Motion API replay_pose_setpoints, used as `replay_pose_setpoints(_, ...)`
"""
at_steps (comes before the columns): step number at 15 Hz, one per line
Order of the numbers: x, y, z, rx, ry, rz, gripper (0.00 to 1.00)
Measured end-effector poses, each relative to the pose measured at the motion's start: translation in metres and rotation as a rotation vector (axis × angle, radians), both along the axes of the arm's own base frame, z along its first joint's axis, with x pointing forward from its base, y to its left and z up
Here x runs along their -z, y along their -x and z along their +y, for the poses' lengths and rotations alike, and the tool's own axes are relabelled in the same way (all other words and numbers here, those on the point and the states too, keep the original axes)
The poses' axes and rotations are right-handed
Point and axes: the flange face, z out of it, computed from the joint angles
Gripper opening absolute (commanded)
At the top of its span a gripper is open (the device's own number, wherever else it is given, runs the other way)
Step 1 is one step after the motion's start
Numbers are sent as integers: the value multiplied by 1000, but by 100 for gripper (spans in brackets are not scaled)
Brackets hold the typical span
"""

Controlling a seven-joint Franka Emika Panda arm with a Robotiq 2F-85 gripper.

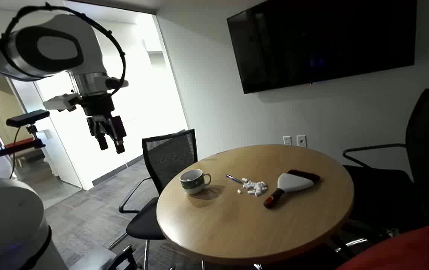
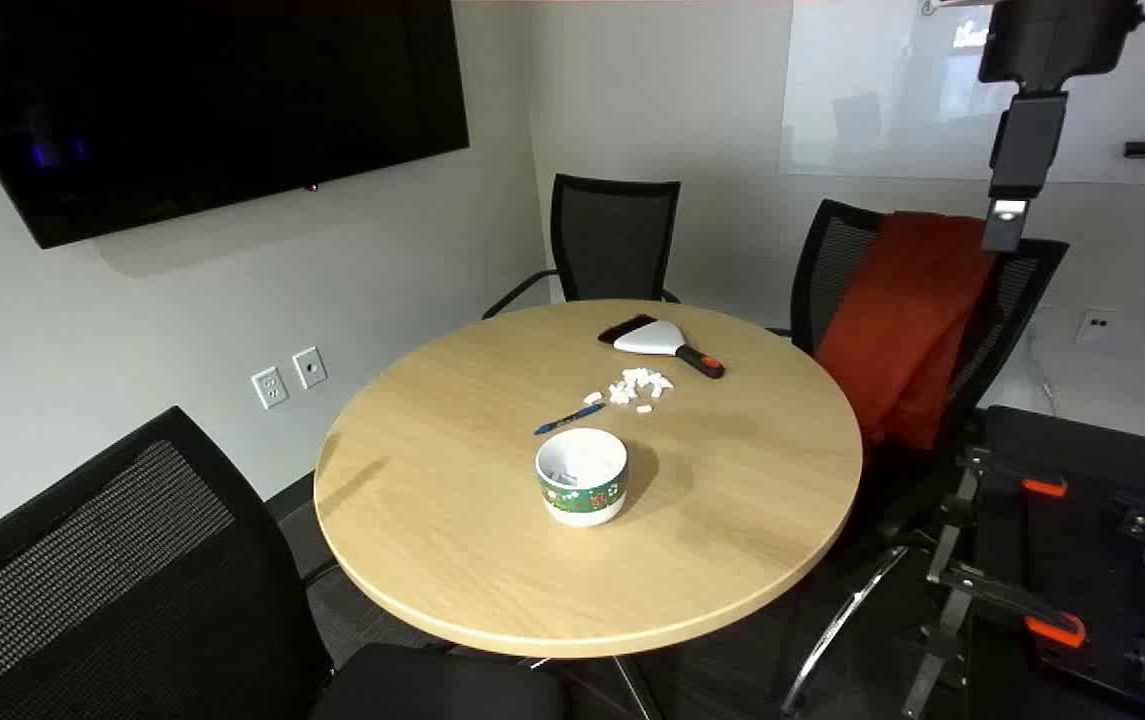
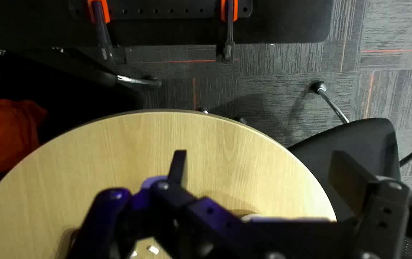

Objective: Pour the contents of the cup onto the table

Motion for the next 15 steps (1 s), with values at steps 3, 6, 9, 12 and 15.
replay_pose_setpoints(3,0,0,0,0,0,0,100)
replay_pose_setpoints(6,0,0,0,0,0,0,100)
replay_pose_setpoints(9,0,0,0,0,0,0,100)
replay_pose_setpoints(12,0,0,0,0,0,0,100)
replay_pose_setpoints(15,1,-7,0,-13,3,-19,100)
